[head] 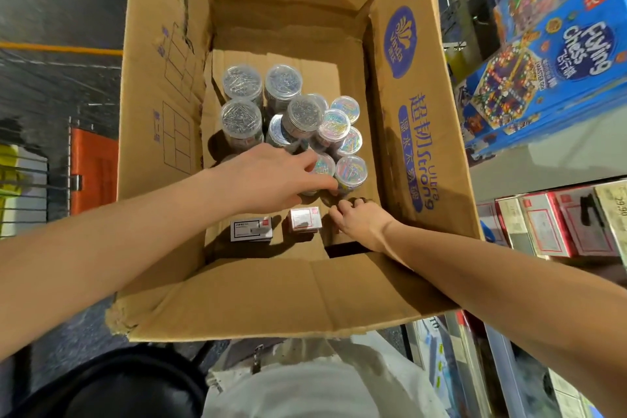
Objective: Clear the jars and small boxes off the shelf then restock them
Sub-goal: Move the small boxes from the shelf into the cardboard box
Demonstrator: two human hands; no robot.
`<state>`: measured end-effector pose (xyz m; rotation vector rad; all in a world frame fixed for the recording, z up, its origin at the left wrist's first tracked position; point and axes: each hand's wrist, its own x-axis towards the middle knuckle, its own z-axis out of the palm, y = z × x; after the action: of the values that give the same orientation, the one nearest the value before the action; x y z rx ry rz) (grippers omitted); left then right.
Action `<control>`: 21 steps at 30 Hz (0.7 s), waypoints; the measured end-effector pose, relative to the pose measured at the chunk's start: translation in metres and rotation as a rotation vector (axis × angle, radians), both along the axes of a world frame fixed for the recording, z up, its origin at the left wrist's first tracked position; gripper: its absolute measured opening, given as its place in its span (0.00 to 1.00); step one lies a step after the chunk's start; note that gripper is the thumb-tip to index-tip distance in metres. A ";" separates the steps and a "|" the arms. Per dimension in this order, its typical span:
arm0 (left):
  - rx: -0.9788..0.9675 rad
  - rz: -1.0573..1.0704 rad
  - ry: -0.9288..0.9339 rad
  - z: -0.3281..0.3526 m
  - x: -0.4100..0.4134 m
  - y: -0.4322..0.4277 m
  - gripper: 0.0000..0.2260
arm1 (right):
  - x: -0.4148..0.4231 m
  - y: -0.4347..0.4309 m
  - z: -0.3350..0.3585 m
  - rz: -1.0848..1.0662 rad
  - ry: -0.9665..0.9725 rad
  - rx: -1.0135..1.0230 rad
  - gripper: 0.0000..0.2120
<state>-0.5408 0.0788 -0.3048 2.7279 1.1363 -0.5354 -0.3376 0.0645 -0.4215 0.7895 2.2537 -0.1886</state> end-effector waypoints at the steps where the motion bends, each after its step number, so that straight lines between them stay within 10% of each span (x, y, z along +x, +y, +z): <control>1: -0.002 0.003 0.002 0.000 0.000 0.000 0.21 | -0.001 0.000 -0.001 -0.027 -0.008 -0.002 0.27; 21: 0.012 -0.015 0.047 -0.002 -0.005 -0.005 0.21 | -0.013 -0.003 0.047 -0.131 -0.046 0.131 0.29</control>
<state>-0.5457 0.0743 -0.3064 2.7499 1.1343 -0.5993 -0.3508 0.0611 -0.3748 1.0021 2.1891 -0.0832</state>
